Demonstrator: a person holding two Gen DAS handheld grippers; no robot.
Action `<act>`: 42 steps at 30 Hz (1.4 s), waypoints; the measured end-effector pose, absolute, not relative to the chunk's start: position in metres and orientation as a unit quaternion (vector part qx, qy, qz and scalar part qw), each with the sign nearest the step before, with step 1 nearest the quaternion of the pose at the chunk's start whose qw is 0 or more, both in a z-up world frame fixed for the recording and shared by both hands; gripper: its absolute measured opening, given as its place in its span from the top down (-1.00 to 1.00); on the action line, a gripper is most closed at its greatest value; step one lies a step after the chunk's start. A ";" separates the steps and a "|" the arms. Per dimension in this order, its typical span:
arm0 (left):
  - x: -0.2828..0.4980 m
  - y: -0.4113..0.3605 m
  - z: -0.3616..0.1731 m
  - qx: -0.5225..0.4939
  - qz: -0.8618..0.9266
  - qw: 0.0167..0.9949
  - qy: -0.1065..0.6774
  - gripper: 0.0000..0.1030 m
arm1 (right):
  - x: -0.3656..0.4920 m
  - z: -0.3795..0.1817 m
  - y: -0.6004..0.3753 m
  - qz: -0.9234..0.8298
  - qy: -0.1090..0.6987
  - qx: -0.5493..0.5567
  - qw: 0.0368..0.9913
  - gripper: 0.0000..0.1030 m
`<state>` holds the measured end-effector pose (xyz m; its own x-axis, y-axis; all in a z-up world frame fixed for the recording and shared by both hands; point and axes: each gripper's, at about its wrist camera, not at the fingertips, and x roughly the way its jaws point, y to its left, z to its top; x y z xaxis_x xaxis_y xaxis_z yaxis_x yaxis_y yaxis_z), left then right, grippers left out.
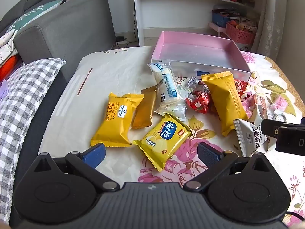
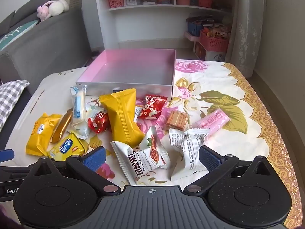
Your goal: Organize snacks
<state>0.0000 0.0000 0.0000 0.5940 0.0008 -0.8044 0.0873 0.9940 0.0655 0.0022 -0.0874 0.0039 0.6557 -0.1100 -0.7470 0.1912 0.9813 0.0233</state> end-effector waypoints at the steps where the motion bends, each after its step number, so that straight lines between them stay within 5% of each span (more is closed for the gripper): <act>1: 0.000 0.000 0.000 0.049 -0.024 0.891 0.450 -0.99 | 0.001 0.004 -0.086 -0.081 0.406 0.050 0.909 -1.00; 42: 0.001 0.002 -0.003 0.051 -0.022 0.891 0.451 -1.00 | 0.003 0.000 -0.082 -0.085 0.415 0.034 0.905 -1.00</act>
